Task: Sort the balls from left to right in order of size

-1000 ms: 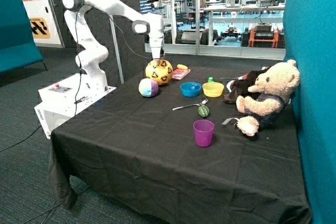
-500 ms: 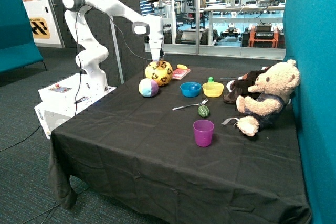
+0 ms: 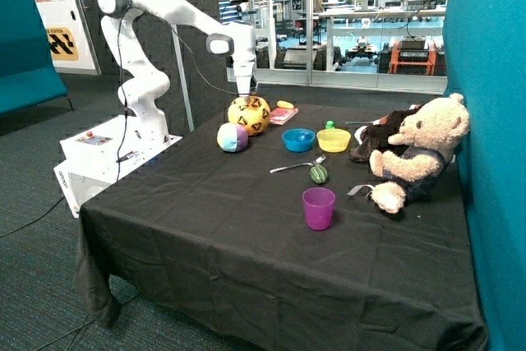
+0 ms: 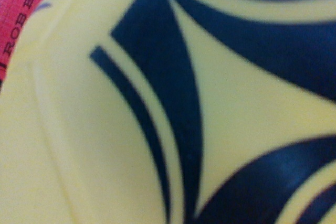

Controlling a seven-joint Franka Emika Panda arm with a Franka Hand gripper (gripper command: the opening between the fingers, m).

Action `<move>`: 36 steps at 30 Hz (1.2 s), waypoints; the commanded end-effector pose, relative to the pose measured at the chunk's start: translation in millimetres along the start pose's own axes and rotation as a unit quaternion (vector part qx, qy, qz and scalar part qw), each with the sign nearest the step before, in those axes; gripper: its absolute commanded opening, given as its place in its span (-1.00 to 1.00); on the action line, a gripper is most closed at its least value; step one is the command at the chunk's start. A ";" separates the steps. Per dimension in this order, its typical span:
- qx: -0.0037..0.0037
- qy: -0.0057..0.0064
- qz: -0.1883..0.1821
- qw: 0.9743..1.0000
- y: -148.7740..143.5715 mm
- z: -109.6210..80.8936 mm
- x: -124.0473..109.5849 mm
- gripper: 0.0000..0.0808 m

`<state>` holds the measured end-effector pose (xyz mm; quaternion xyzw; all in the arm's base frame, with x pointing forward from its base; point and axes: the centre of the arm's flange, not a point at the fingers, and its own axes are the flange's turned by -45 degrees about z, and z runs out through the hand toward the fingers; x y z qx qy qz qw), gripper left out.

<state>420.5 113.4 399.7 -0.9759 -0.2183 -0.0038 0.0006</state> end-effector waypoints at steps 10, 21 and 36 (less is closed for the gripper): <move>0.000 -0.004 -0.012 1.000 -5.3 -5.5 3.8 0.95; 0.000 -0.004 -0.013 1.000 -4.9 -12.5 4.2 1.00; 0.000 -0.004 -0.007 1.000 2.1 -28.4 5.1 1.00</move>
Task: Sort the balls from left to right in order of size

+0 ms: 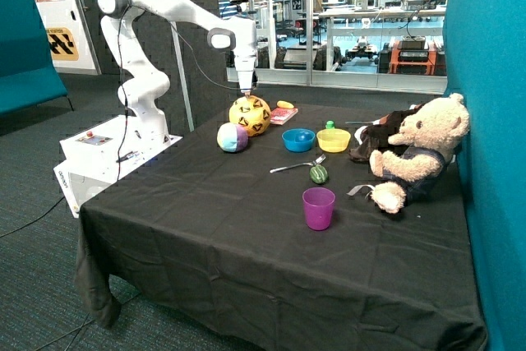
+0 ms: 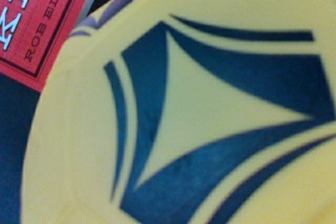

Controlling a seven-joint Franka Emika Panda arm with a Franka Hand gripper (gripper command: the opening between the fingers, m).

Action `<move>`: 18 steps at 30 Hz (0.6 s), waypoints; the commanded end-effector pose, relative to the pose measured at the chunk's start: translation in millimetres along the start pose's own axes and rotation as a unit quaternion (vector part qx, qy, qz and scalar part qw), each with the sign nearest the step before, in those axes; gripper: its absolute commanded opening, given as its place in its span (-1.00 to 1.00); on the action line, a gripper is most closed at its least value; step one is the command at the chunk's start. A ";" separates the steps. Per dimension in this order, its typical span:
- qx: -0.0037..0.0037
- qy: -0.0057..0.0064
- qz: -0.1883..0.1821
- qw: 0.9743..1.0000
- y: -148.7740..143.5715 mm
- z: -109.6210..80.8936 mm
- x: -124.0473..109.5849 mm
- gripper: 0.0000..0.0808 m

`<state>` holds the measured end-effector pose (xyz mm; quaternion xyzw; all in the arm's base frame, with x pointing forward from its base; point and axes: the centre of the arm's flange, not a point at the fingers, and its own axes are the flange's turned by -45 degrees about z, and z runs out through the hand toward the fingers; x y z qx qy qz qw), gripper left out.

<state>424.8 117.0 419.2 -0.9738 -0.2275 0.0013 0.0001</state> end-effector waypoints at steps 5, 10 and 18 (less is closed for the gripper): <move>0.000 0.001 0.008 1.000 6.1 -15.7 2.8 1.00; 0.000 0.001 0.022 1.000 12.0 -21.3 7.0 1.00; 0.000 0.001 0.036 0.999 20.1 -22.8 12.5 1.00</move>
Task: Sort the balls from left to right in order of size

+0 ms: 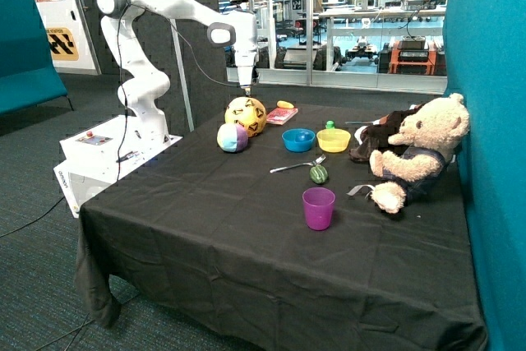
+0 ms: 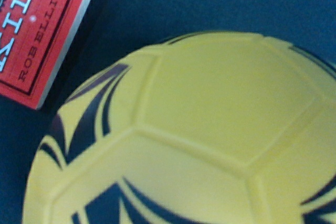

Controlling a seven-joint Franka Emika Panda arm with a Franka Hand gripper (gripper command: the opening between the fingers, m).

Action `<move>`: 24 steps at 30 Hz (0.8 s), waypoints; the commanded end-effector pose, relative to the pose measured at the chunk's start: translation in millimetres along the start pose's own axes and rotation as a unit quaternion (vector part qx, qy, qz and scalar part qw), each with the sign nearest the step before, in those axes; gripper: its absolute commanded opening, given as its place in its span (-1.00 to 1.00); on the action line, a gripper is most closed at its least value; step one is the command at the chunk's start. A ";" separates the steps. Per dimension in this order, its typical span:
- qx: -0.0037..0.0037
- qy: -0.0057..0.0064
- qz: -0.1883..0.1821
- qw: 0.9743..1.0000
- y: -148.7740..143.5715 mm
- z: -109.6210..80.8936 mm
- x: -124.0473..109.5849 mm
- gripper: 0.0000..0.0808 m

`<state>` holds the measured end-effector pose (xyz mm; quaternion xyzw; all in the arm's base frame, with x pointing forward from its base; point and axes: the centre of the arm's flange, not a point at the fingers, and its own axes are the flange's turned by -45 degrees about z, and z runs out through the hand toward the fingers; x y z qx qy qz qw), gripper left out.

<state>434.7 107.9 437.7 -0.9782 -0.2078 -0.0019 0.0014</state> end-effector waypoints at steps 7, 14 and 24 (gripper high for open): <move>-0.001 -0.002 0.030 1.000 16.5 -7.1 24.3 1.00; -0.001 -0.002 0.058 0.998 27.4 -11.1 44.8 0.98; -0.001 -0.002 0.102 0.995 36.2 1.0 58.4 0.41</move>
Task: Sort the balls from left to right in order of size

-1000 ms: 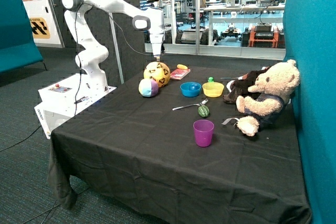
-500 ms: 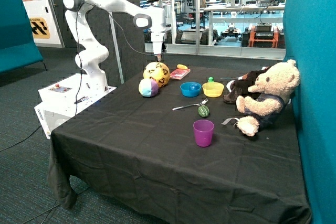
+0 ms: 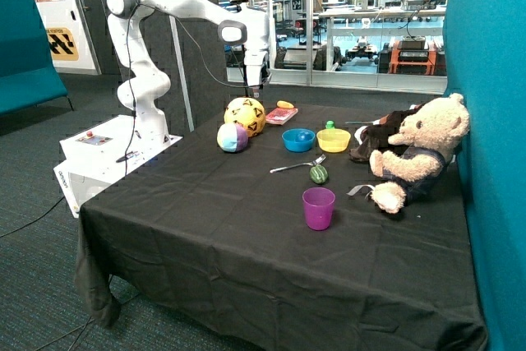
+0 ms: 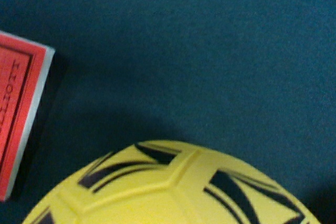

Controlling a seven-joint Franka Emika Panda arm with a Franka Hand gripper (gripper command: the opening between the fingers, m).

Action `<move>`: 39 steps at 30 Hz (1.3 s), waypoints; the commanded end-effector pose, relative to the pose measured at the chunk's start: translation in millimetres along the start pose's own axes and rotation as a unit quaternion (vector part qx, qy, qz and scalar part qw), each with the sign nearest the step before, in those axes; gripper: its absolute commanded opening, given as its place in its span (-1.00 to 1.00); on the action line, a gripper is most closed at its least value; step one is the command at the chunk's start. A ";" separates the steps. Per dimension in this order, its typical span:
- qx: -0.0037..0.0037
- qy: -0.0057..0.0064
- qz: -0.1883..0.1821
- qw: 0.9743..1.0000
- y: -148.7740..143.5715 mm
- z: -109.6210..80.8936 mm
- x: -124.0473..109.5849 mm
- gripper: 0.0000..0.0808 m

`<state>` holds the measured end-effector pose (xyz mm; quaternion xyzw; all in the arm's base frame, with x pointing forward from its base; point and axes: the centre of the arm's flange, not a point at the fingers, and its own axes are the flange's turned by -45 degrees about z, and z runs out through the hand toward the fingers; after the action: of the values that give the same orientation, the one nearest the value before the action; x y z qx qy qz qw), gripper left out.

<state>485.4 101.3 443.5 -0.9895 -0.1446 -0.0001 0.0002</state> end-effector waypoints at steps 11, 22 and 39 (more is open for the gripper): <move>0.000 0.000 0.078 0.997 11.2 13.9 19.2 0.05; 0.000 0.000 0.089 0.996 21.2 12.7 40.4 -0.25; 0.000 0.000 0.119 0.993 49.6 20.8 65.9 -0.11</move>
<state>545.1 81.7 428.1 -0.9992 -0.0388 -0.0015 0.0008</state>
